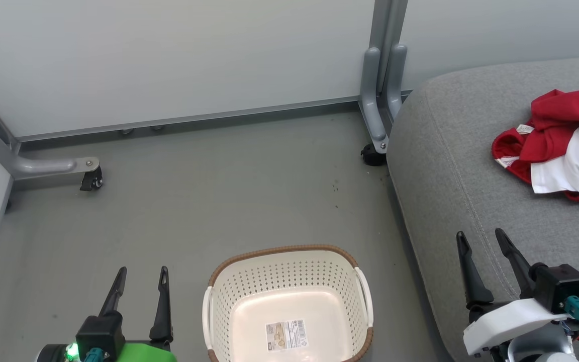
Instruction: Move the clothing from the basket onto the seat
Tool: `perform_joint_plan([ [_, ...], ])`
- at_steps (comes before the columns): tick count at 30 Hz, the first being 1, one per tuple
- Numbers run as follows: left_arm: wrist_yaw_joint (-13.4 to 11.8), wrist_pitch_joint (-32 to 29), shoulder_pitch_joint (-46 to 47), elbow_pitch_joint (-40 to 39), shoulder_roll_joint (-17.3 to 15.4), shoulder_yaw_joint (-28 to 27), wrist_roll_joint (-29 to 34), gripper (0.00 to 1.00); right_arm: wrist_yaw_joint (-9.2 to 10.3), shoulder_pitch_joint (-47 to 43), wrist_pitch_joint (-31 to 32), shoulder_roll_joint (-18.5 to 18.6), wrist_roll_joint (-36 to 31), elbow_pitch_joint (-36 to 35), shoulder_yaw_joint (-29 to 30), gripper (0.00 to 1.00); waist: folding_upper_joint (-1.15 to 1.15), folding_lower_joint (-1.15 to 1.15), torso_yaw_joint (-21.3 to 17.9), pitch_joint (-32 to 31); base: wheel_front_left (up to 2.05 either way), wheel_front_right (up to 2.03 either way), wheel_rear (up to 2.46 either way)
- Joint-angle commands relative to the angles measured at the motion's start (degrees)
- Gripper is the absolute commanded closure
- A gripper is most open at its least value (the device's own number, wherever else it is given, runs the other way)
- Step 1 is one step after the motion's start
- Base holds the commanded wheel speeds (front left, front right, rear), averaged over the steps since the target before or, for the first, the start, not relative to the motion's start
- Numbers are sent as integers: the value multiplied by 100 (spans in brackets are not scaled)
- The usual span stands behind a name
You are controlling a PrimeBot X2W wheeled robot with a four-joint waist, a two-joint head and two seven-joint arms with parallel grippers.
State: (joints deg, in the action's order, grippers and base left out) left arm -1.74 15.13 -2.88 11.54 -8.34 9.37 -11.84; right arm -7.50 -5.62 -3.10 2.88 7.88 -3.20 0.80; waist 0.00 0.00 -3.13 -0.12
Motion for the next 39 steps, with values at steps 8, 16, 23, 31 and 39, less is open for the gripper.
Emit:
perform_joint_plan([
  [8, 87, 1, 16, 62, 52, -99, 118, 0, 2, -20, 37, 6, 30, -41, -13, 0, 0, 0, 27, 7, 0, 0, 0],
  [16, 135, 1, 30, 75, 113, -156, 199, 0, 2, -24, 16, 5, 56, -40, -6, 0, 0, 0, 38, 11, 0, 0, 0],
  [23, 146, -47, 21, 216, 167, -198, 44, 100, 0, -23, 39, -24, 158, 121, -28, 100, 0, 0, 43, 14, 0, 0, 0],
  [31, 233, -294, 130, 222, 209, -363, -868, 100, 0, 120, 93, 44, 1169, 296, -26, 100, 0, 0, 61, 15, 0, 0, 0],
  [39, 311, -498, 222, 212, 248, -497, -1672, 100, 0, 255, 139, 90, 2039, 461, -24, 100, 0, 0, 78, 16, 0, 0, 0],
])
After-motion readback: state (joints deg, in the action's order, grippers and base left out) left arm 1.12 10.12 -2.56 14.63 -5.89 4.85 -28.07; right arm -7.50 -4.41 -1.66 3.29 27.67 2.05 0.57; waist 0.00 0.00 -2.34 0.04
